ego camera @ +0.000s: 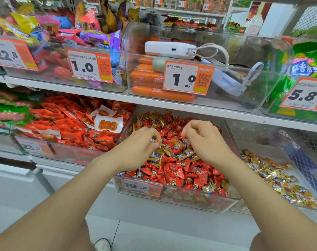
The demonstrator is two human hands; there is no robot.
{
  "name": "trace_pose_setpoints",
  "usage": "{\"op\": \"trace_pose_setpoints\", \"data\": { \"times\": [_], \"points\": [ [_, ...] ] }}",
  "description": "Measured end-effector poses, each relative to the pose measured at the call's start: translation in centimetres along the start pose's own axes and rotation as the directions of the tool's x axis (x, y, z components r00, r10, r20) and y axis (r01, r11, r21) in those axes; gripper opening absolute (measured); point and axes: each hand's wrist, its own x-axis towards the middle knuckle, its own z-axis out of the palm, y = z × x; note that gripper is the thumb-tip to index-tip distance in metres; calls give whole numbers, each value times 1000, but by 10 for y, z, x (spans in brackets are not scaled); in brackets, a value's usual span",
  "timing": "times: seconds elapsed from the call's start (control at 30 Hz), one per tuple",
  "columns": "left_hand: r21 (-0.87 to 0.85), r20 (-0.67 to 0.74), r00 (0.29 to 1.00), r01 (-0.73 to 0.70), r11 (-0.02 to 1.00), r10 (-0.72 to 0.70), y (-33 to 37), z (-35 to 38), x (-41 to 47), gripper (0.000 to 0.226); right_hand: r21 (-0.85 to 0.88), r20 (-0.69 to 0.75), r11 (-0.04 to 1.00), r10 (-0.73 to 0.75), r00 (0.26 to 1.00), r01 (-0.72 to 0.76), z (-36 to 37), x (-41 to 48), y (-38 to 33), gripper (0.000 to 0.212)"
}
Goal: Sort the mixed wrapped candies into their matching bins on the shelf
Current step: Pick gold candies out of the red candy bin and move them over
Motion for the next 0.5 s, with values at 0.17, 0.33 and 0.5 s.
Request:
{"op": "trace_pose_setpoints", "data": {
  "times": [0.17, 0.33, 0.5],
  "points": [
    [62, 93, 995, -26, 998, 20, 1, 4, 2, 11, -342, 241, 932, -35, 970, 118, -11, -7, 11, 7],
    [113, 169, 985, -50, 992, 31, 5, 7, 3, 15, -547, 319, 812, -22, 947, 204, -4, -10, 15, 31],
    [116, 121, 993, -24, 993, 10, 10, 8, 3, 13, -416, 244, 895, -59, 968, 159, -3, -6, 14, 24]
  ]
}}
